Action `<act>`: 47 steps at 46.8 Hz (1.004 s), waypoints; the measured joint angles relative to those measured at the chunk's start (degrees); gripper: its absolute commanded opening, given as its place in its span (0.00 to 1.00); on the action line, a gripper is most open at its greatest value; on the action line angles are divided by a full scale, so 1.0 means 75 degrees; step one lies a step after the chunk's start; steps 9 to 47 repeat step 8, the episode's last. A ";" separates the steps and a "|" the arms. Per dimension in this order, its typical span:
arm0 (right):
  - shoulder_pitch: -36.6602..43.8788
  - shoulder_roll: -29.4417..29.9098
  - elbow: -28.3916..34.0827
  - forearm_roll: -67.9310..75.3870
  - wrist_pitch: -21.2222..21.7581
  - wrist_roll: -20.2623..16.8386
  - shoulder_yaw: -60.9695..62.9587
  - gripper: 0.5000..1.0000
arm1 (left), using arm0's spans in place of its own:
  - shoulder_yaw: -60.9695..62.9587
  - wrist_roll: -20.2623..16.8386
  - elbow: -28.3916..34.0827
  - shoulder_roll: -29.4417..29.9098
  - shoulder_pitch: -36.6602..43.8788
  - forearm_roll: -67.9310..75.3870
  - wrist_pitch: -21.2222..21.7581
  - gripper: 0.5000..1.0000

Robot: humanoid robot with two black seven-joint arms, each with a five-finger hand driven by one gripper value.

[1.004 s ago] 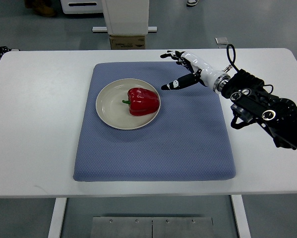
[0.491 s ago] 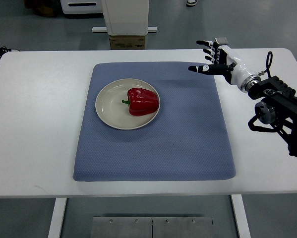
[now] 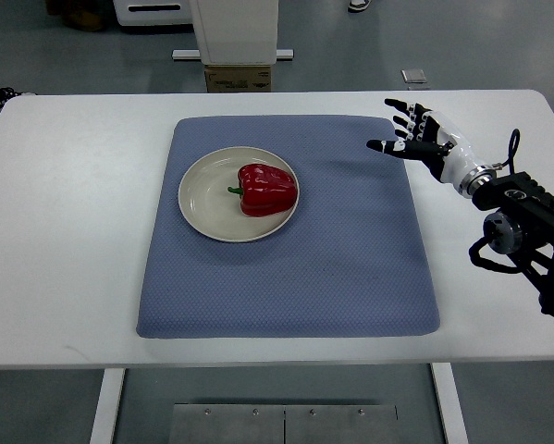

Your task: Place red pepper on plate with right hand

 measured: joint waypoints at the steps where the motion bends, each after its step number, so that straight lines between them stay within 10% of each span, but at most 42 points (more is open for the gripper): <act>1: 0.0000 0.0000 0.0000 0.0123 0.0000 0.0007 0.0011 1.00 | 0.0000 0.0000 0.0000 0.0000 0.0000 0.0000 0.0000 1.00; 47: -0.0001 0.0010 0.0000 0.1013 -0.0007 0.0036 0.0071 1.00 | 0.0000 0.0001 0.0000 0.0000 0.0000 0.0000 0.0000 1.00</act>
